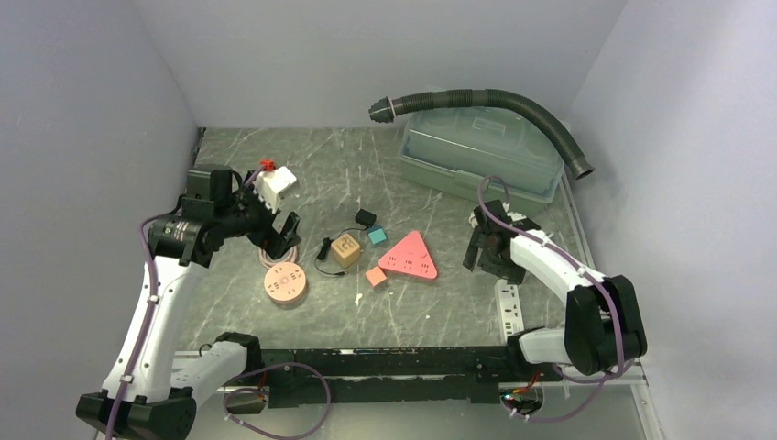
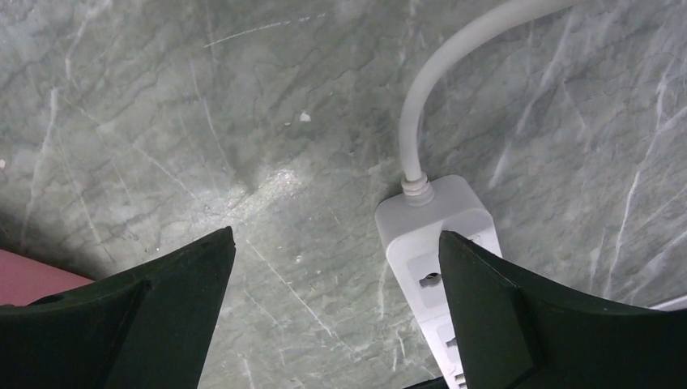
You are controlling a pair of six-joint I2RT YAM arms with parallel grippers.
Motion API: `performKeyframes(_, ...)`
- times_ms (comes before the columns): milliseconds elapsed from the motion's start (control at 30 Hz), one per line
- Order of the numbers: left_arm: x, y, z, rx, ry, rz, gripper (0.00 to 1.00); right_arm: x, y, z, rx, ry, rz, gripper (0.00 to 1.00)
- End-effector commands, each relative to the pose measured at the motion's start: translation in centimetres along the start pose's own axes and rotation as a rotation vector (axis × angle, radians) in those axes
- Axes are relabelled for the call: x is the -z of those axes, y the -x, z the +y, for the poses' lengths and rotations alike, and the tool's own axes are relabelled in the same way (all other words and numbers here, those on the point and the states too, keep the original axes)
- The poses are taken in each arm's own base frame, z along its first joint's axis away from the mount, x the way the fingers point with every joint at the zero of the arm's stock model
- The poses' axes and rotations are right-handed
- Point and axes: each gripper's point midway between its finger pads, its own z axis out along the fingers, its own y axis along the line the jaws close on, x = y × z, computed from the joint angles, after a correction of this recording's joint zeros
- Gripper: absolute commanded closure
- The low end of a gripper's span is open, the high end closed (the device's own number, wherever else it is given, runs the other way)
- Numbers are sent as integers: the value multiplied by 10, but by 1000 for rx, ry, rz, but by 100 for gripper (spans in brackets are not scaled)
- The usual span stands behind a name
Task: Insert the plug
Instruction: Move the socket to the center of the board.
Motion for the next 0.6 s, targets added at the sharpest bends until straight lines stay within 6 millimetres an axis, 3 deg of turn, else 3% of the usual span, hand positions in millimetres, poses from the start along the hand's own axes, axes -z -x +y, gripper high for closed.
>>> performKeyframes(0, 11, 18, 3, -23, 34, -56, 0, -4, -28, 16, -33, 50, 90, 0)
performKeyframes(133, 12, 20, 3, -27, 33, -60, 0, -6, -20, 37, -69, 117, 75, 0)
performKeyframes(233, 13, 22, 3, -25, 33, -60, 0, -5, 7, 57, -63, 151, 39, 2)
performKeyframes(300, 15, 21, 2, -25, 34, -54, 0, -2, 30, 61, -52, 130, 2, 7)
performKeyframes(433, 18, 21, 2, -33, 44, -55, 0, 10, 70, 40, -73, 75, -75, 24)
performKeyframes(567, 17, 20, 0, -25, 37, -64, 0, 22, 78, 13, -65, 32, -105, 14)
